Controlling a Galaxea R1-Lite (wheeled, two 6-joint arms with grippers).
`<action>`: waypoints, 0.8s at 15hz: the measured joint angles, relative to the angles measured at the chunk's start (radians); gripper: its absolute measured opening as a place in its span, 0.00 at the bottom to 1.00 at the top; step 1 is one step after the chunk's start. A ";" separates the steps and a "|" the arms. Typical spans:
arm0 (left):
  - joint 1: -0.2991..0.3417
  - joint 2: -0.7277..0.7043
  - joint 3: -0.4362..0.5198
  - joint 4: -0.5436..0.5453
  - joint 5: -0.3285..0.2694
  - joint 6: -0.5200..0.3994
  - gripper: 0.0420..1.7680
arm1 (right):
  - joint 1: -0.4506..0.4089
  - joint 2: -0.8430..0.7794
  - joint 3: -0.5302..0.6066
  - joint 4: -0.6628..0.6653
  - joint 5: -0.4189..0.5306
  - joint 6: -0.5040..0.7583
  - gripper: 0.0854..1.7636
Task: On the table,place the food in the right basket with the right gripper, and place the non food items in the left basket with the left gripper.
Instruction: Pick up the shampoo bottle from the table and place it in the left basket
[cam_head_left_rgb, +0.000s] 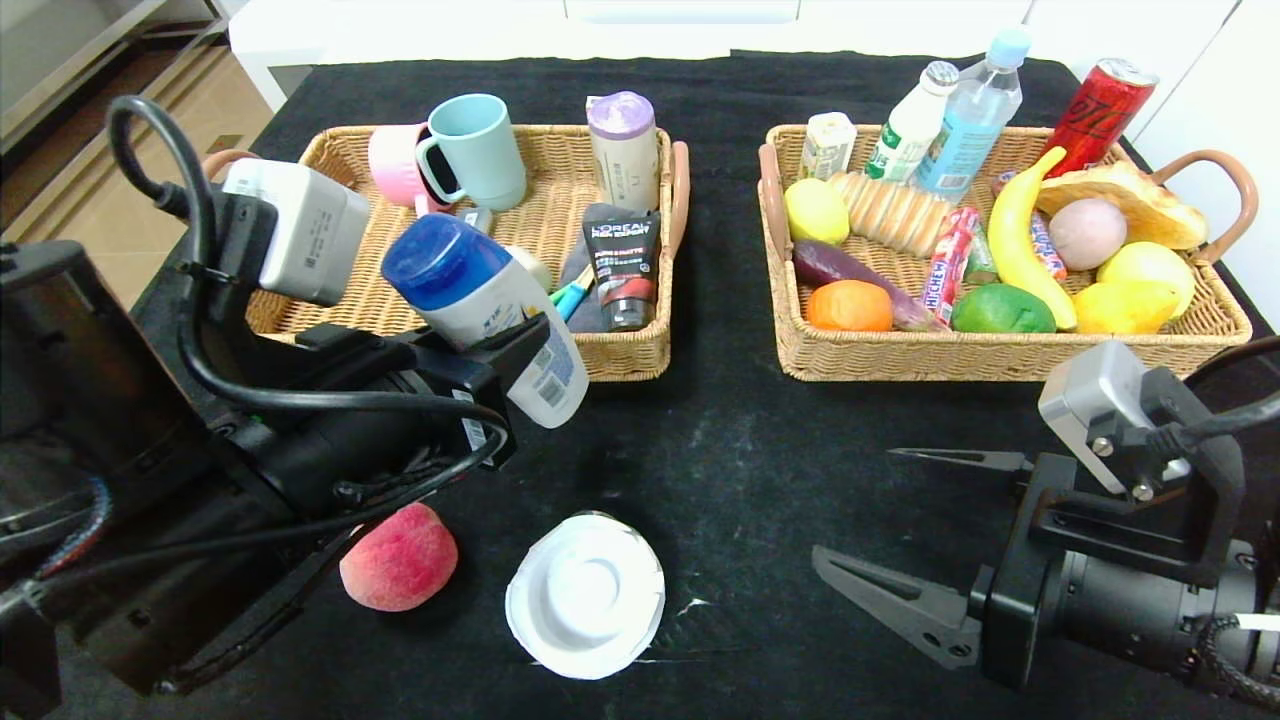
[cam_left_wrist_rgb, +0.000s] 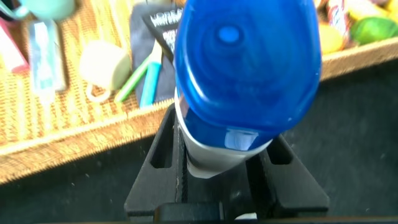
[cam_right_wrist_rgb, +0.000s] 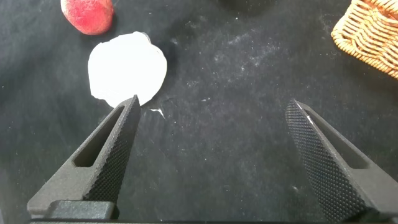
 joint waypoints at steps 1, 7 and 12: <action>0.002 -0.011 -0.005 -0.001 0.000 0.000 0.33 | 0.000 0.000 0.000 0.000 0.000 0.000 0.96; 0.119 -0.046 -0.051 -0.009 -0.005 0.004 0.33 | 0.007 0.003 0.003 0.000 0.000 0.000 0.96; 0.240 -0.012 -0.077 -0.145 -0.015 0.004 0.33 | 0.009 0.010 0.008 0.000 0.000 0.000 0.96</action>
